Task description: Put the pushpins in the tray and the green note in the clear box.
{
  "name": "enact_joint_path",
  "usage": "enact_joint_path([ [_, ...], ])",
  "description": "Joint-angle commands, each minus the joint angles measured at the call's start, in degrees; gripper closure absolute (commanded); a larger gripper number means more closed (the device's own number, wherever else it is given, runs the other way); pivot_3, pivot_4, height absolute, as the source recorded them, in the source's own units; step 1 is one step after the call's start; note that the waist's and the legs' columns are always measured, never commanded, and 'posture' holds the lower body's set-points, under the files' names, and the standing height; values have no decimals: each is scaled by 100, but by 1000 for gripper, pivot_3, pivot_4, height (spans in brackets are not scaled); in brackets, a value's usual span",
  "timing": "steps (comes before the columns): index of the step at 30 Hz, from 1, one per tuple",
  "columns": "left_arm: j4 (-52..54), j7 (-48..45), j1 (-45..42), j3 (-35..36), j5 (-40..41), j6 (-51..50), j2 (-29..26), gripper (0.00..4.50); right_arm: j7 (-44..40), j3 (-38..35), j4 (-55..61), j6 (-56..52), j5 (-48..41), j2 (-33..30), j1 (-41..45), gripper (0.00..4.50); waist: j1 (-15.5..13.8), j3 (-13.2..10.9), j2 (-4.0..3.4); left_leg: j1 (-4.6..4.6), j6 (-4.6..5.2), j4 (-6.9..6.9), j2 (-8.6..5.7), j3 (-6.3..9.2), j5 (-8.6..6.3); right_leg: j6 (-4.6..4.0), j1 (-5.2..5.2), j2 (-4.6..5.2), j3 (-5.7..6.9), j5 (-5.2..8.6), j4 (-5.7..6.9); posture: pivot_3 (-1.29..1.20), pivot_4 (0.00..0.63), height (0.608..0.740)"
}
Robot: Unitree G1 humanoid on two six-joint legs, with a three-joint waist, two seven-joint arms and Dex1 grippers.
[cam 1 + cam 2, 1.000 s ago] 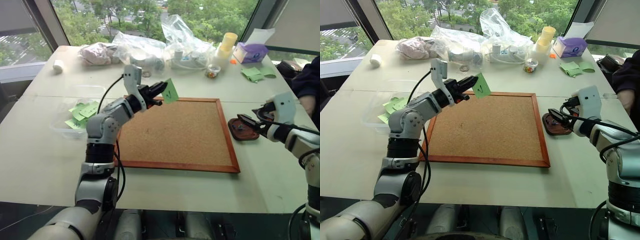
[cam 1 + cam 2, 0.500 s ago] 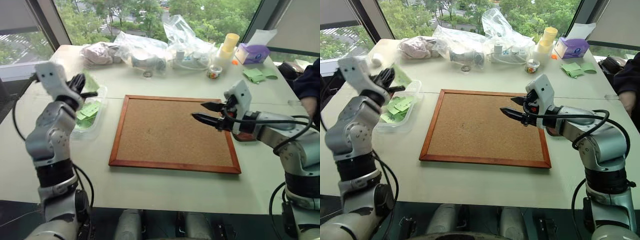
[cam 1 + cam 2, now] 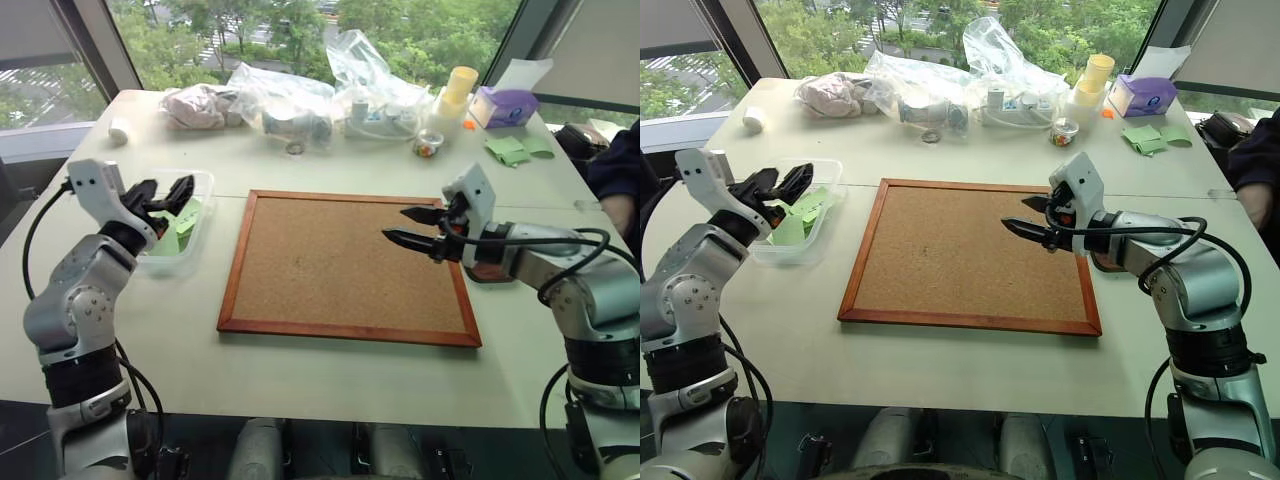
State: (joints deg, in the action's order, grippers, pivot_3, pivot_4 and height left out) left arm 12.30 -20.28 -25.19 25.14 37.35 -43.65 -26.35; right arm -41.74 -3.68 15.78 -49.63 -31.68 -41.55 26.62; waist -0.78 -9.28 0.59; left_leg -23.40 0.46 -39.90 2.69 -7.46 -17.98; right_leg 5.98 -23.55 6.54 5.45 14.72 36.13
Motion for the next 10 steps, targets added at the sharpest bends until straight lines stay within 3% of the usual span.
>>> enact_joint_path([
  [1,516,-553,-166,-342,552,-306,-220,131,-78,-303,237,51,-56,-186,-252,1518,8,0,0,0,0,0,0,-1,0,0,0,0,0,0,0,0,150,740],
  [4,642,-977,-125,-745,766,-491,-324,131,-109,-416,374,48,-64,-323,-598,1518,16,0,-1,1,0,0,0,0,0,0,-1,-2,0,0,1,0,150,740],
  [10,621,-1915,351,-1742,456,-240,-658,131,-46,-623,623,1,-119,-399,-1067,1518,52,2,-4,7,-1,2,0,-5,0,-1,0,-5,-1,0,1,0,150,740],
])
